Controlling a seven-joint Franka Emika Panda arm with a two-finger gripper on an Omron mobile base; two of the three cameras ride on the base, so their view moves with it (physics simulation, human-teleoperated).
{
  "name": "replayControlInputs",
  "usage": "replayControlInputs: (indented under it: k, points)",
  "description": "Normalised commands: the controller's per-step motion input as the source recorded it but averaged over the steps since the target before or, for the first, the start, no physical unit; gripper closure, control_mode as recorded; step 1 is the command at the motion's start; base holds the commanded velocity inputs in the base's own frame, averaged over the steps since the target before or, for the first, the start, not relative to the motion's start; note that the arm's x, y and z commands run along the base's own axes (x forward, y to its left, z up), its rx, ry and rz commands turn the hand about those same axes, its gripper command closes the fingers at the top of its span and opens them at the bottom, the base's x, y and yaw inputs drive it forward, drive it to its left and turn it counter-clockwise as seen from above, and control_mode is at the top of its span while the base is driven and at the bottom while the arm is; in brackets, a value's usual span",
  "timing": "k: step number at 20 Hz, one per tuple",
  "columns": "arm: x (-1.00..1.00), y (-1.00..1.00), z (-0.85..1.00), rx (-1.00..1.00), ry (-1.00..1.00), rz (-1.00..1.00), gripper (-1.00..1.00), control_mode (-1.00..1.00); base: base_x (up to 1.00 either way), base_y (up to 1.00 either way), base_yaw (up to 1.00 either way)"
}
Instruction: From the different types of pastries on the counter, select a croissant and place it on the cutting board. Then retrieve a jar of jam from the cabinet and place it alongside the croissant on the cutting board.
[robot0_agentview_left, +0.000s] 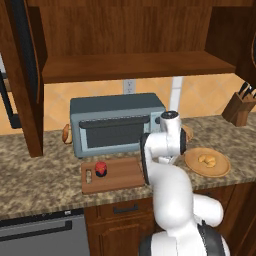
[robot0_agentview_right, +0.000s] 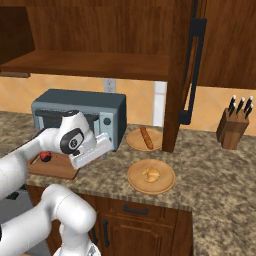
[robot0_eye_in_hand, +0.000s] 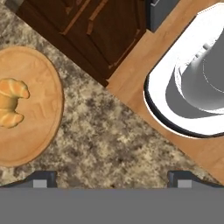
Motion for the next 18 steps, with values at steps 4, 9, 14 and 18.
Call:
replayControlInputs:
  k: [4, 9, 14, 18]
  points:
    - [0.03, -0.59, 0.24, 0.07, 0.01, -0.27, -1.00, -1.00, 0.00, 0.00, 0.00]
    - [0.00, -0.52, 0.49, 0.16, 0.05, -0.21, -1.00, -1.00, 0.00, 0.00, 0.00]
    - [-0.01, -0.23, 0.21, 0.12, 0.01, -0.11, -1.00, -1.00, 0.00, 0.00, 0.00]
    - [0.15, -0.02, 0.01, 0.00, 0.01, -0.01, -1.00, -1.00, 0.00, 0.00, 0.00]
